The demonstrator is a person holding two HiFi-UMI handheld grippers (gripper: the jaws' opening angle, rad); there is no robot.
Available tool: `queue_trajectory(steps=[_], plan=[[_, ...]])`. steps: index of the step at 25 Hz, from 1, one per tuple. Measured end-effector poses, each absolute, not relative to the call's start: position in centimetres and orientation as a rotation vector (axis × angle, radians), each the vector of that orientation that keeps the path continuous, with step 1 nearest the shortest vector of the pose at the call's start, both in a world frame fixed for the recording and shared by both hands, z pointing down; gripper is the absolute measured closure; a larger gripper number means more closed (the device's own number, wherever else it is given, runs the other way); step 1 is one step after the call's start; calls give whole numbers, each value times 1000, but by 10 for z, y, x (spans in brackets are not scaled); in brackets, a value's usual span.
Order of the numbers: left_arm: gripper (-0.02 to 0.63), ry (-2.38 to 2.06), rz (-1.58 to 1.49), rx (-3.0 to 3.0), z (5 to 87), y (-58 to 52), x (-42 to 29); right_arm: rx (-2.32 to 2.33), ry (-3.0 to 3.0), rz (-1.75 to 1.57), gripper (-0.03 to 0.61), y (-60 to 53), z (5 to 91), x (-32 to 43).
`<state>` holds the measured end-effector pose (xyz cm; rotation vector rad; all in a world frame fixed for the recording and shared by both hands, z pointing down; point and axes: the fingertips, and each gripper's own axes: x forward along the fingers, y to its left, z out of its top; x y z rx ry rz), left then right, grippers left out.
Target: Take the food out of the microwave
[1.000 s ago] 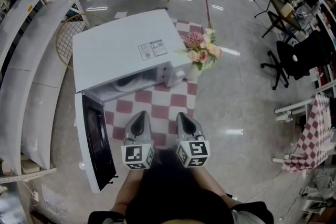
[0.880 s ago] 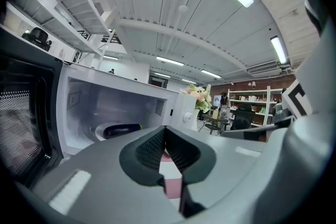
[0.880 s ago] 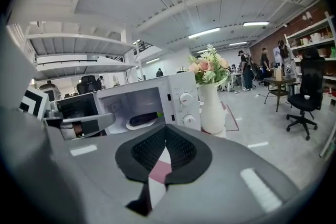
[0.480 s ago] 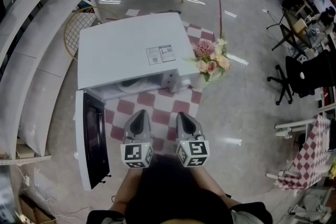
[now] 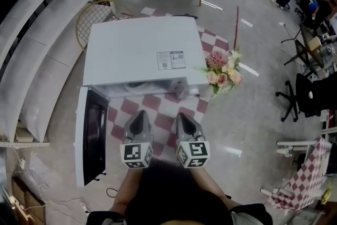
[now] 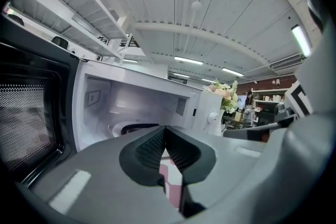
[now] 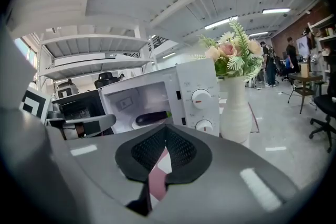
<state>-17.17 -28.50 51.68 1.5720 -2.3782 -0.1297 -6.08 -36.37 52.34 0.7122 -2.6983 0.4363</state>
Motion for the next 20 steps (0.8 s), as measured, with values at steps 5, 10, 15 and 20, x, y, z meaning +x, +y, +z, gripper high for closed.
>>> queue_trajectory(steps=[5,10,15,20], plan=[[604,-2408,-137,1497,523,-287,-178,616,-2703,436,578,-368,528,-71],[604,-2410,-166,1462,532,-291,-183,540,-2703,429,577,-370,537,-82],[604,-2400,-222,1408,540,-290,-193,480,-2698,431,578,-367,545,-90],[604,-2386,-291,1358,548,-291,-202,432,-2698,432,578,-365,547,-96]])
